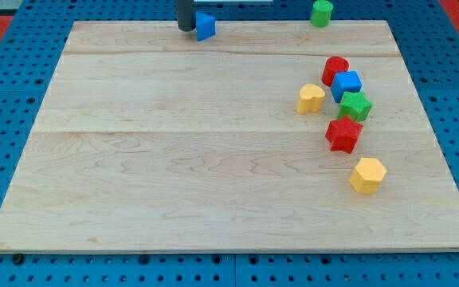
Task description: Slide the yellow hexagon towards the yellow heart
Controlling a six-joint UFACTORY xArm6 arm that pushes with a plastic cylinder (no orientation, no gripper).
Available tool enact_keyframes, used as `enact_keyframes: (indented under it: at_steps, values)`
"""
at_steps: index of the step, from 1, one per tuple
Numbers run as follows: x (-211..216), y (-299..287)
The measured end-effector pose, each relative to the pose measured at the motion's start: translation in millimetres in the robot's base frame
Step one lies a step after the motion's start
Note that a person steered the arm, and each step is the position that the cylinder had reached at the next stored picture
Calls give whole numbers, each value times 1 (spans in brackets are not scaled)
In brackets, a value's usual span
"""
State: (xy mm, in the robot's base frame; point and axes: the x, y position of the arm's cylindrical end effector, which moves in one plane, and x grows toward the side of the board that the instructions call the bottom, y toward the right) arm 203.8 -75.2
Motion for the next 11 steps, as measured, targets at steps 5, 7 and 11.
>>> enact_keyframes:
  at_steps: [5,7,11]
  values:
    - [248,-23]
    - [365,129]
    - [339,249]
